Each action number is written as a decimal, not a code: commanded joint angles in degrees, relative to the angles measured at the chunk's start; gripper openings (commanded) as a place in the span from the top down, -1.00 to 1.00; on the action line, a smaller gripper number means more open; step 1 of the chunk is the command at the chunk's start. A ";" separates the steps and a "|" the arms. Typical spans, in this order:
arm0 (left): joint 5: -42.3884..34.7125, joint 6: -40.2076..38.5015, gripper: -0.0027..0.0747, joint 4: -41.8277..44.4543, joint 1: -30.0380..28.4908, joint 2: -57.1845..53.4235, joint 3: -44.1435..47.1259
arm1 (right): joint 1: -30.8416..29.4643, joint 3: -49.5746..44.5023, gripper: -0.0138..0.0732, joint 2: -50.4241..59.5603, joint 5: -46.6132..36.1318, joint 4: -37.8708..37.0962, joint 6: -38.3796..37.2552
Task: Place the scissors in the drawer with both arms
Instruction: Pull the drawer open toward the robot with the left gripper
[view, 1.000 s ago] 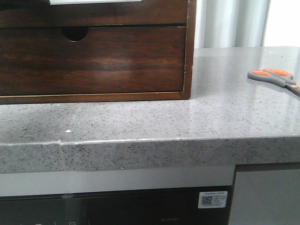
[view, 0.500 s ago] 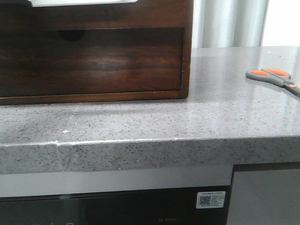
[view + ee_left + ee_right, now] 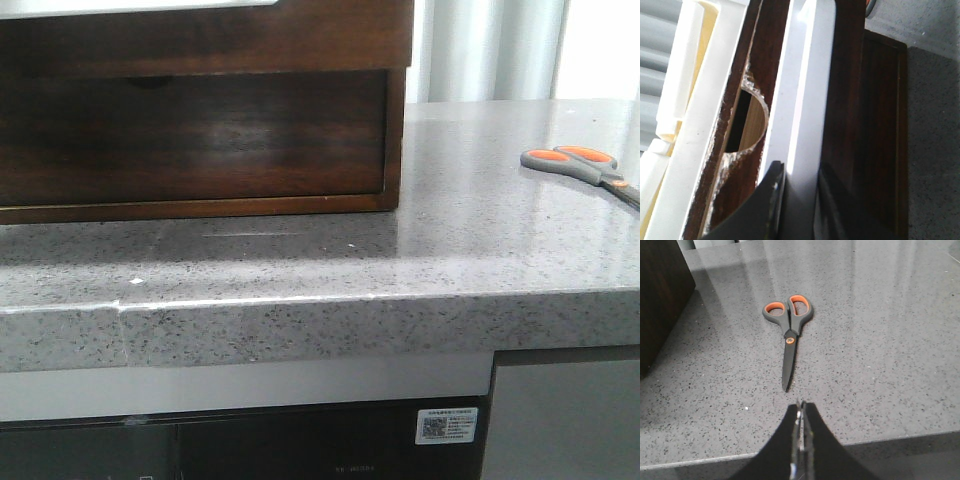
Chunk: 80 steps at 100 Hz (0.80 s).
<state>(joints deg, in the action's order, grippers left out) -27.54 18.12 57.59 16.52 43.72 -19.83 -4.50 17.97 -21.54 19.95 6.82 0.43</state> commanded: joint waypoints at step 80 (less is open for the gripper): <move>-6.69 -11.18 0.11 2.38 0.21 -2.27 -0.16 | -0.44 1.55 0.79 -0.77 -4.65 0.01 0.46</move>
<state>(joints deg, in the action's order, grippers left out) -29.49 9.94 57.88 16.52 41.64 -18.38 -4.50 17.97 -21.54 19.95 6.82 0.43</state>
